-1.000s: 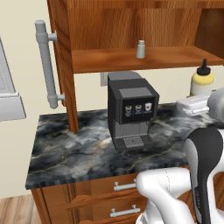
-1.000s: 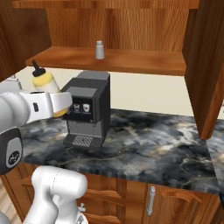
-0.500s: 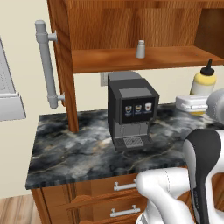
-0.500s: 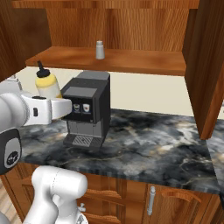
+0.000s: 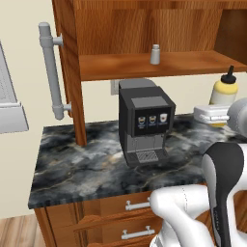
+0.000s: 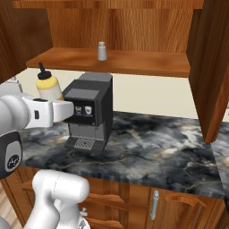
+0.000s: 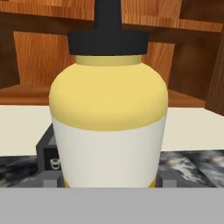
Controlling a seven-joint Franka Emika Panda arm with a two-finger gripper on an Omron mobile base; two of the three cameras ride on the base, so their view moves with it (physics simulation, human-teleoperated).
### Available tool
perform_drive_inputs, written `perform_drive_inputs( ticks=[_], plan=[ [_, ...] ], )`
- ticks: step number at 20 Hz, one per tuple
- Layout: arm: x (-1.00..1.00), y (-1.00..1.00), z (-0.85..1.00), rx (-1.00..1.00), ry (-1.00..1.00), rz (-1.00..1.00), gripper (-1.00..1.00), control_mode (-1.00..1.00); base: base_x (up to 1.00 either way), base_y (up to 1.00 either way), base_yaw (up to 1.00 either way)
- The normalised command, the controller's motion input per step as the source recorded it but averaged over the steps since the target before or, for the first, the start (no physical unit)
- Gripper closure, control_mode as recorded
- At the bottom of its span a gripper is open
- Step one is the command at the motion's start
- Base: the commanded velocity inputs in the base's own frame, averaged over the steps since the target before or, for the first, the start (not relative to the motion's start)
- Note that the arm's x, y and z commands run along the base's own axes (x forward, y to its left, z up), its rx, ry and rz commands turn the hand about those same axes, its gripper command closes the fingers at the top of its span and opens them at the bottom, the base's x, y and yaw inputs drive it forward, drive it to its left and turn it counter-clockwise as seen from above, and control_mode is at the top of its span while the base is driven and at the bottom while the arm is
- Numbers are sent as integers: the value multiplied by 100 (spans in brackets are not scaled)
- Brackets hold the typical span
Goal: Move the shaker and mustard from the cabinet to the dining counter.
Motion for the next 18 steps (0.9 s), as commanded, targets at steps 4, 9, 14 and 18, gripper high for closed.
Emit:
perform_drive_inputs(
  ticks=[4, 9, 14, 18],
  plan=[
    [-3, 0, 0, 0, 4, 0, 100, -100, 0, 0, 0],
    [0, 0, 0, 0, 0, 0, 100, 100, -54, 18, 5],
    [0, 0, 0, 0, 0, 0, 100, 100, -83, 49, 29],
    [0, 0, 0, 0, 0, 0, 100, 100, -75, 72, 42]
  ],
)
